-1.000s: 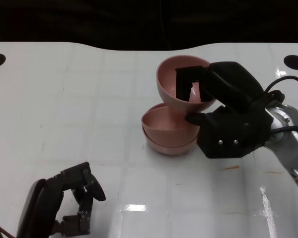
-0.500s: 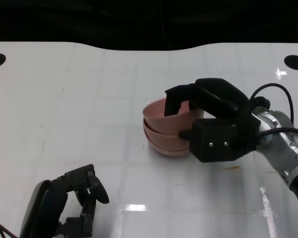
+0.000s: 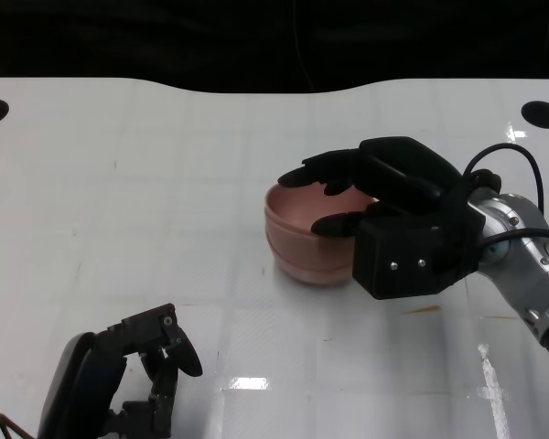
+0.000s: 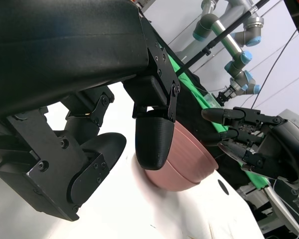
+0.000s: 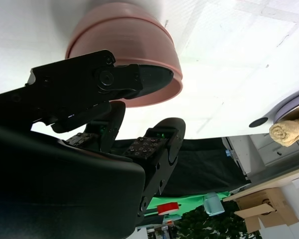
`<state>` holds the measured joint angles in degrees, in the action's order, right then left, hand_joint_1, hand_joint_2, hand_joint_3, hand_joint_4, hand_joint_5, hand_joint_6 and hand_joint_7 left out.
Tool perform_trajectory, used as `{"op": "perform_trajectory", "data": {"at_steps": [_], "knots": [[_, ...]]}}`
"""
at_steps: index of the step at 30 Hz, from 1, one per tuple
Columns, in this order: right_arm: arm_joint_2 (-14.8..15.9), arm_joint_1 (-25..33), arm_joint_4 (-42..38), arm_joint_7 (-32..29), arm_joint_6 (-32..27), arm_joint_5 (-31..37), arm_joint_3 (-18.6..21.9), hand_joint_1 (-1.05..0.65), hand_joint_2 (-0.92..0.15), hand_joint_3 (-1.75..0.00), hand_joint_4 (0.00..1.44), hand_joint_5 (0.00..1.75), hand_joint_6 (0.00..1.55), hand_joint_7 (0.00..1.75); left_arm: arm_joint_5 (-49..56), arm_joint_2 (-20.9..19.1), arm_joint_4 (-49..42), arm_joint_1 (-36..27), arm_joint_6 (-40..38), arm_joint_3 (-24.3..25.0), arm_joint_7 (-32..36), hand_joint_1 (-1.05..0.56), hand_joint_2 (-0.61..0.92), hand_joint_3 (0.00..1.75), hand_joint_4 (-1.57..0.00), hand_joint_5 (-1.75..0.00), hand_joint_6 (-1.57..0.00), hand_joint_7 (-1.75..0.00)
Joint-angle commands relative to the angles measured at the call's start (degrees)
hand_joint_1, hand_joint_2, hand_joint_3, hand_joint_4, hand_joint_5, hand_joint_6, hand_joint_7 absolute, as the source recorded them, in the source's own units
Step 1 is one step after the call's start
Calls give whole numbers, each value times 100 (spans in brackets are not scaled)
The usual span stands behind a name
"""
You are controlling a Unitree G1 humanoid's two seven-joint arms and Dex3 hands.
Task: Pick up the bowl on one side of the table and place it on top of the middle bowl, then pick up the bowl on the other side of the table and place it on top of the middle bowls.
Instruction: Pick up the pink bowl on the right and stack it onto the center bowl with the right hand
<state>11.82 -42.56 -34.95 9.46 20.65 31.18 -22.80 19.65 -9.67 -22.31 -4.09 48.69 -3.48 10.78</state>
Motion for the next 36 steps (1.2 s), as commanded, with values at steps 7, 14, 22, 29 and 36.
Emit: {"op": "perform_trajectory", "data": {"at_steps": [7, 14, 22, 29, 36], "knots": [[269, 122, 212, 29, 59, -40, 49, -60, -92, -34, 41, 42, 48, 0, 3, -103, -76, 41, 81, 33, 10, -3, 25, 160, -90, -171, -85, -151], [414, 224, 477, 48, 16, 73, 32, -64, -92, -29, 21, 31, 36, 0, 38, -107, -39, 26, 38, 38, 14, -3, 25, 159, -90, -172, -84, -151], [434, 258, 554, 45, -19, 75, 30, -65, -92, -28, 17, 31, 34, 0, 25, -105, -38, 24, 31, 37, 4, -3, 24, 160, -90, -172, -84, -150], [435, 260, 558, 46, -23, 74, 29, -65, -92, -28, 17, 31, 34, 0, 25, -105, -38, 24, 31, 37, 4, -3, 24, 160, -90, -172, -84, -150], [435, 260, 559, 46, -23, 74, 29, -65, -92, -28, 17, 32, 34, 0, 25, -105, -38, 24, 31, 37, 4, -3, 24, 160, -90, -172, -84, -150]]}}
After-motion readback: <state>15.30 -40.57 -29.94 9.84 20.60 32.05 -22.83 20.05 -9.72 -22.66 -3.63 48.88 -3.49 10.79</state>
